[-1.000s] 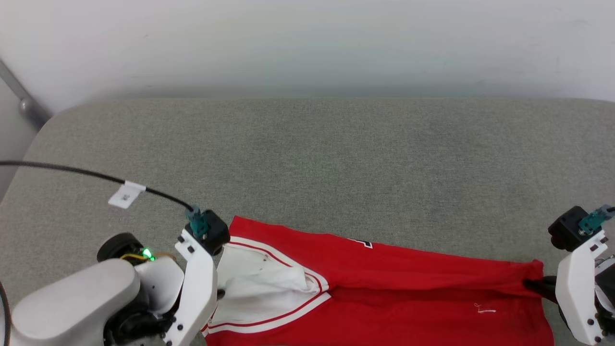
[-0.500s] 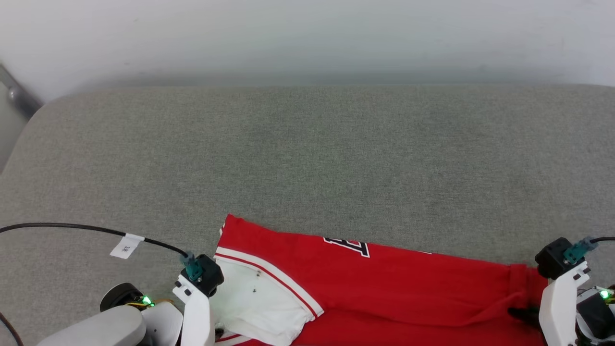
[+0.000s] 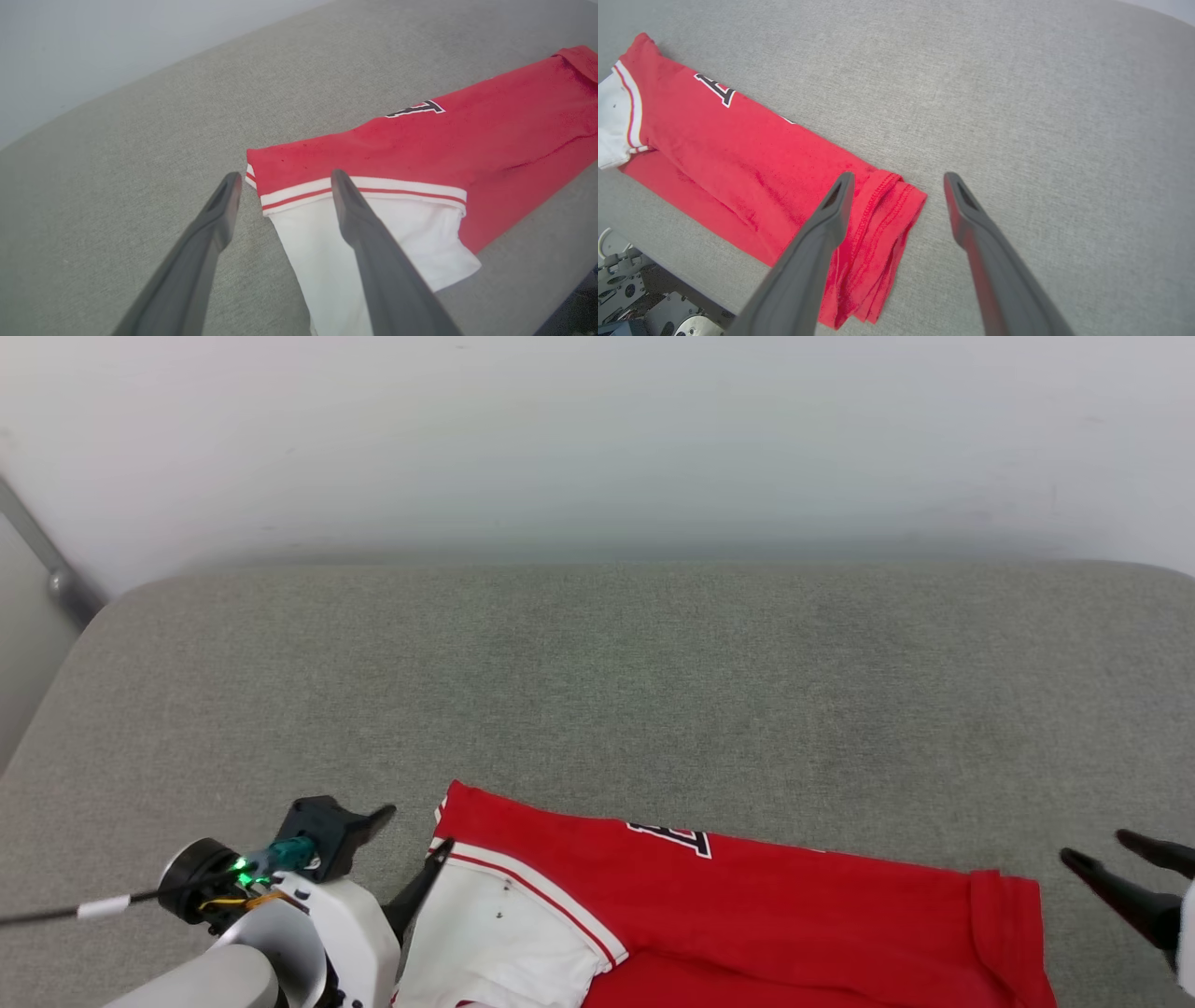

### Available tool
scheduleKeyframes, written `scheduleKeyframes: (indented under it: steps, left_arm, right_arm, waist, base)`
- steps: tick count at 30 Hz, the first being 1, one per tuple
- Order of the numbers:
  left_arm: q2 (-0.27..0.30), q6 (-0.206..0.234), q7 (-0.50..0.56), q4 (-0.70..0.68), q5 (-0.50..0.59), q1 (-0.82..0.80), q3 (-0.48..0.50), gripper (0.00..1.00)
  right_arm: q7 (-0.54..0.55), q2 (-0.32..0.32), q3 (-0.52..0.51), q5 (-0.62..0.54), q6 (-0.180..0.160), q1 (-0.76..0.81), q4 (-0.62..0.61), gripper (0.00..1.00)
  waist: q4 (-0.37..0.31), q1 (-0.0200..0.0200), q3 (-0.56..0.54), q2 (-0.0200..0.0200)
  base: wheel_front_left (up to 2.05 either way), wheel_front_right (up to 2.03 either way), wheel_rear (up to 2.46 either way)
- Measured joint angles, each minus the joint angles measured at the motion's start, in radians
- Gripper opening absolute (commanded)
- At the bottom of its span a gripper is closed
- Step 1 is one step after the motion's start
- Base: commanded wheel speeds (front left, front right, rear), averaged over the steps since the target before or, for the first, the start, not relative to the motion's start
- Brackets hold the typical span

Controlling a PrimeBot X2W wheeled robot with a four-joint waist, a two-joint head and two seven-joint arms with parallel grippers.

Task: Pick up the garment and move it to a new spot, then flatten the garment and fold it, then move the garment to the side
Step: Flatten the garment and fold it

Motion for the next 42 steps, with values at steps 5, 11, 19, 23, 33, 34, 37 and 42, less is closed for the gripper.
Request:
scheduleKeyframes:
  steps: [5, 11, 19, 23, 33, 34, 37, 42]
  left_arm:
    - [-0.032, 0.137, -0.175, 0.041, 0.041, 0.057, 0.059, 1.00]
    - [-0.084, 0.286, -0.224, 0.051, 0.120, 0.123, 0.158, 1.00]
    - [-0.182, 0.367, -0.225, -0.028, 0.290, 0.265, 0.370, 1.00]
    - [-0.243, 0.361, -0.225, -0.060, 0.381, 0.346, 0.485, 1.00]
    - [-0.422, 0.263, -0.227, -0.104, 0.574, 0.516, 0.728, 1.00]
    - [-0.443, 0.250, -0.227, -0.106, 0.589, 0.529, 0.749, 1.00]
    - [-0.494, 0.211, -0.227, -0.105, 0.638, 0.560, 0.809, 1.00]
    - [-0.564, 0.146, -0.227, -0.095, 0.697, 0.596, 0.893, 1.00]
  right_arm:
    - [-0.021, 0.026, -0.111, 0.045, 0.000, 0.088, 0.065, 1.00]
    - [-0.010, 0.096, -0.183, 0.098, 0.000, 0.177, 0.145, 1.00]
    - [0.031, 0.183, -0.190, 0.132, 0.000, 0.201, 0.161, 1.00]
    - [0.058, 0.225, -0.174, 0.142, 0.000, 0.201, 0.168, 1.00]
    - [0.136, 0.264, -0.117, 0.160, 0.000, 0.174, 0.179, 1.00]
    - [0.140, 0.266, -0.111, 0.160, 0.000, 0.167, 0.182, 1.00]
    - [0.151, 0.272, -0.097, 0.158, 0.000, 0.150, 0.197, 1.00]
    - [0.178, 0.279, -0.067, 0.151, -0.002, 0.116, 0.219, 0.00]
  waist:
    - [0.001, 0.0000, 0.003, 0.0000]
    - [0.016, 0.0000, 0.020, 0.0000]
    - [0.042, 0.0001, 0.054, 0.0000]
    - [0.056, 0.0001, 0.067, 0.0000]
    - [0.071, 0.0001, 0.076, 0.0000]
    - [0.072, 0.0001, 0.076, 0.0000]
    - [0.074, 0.0001, 0.074, 0.0000]
    - [0.076, 0.0000, 0.064, 0.0000]
  base:
    - [0.00, 0.00, 0.00]
    - [0.00, 0.00, 0.00]
    - [0.00, 0.00, 0.00]
    - [0.00, 0.00, 0.00]
    - [0.00, 0.00, 0.00]
    - [0.00, 0.00, 0.00]
    - [0.00, 0.00, 0.00]
    - [0.00, 0.00, 0.00]
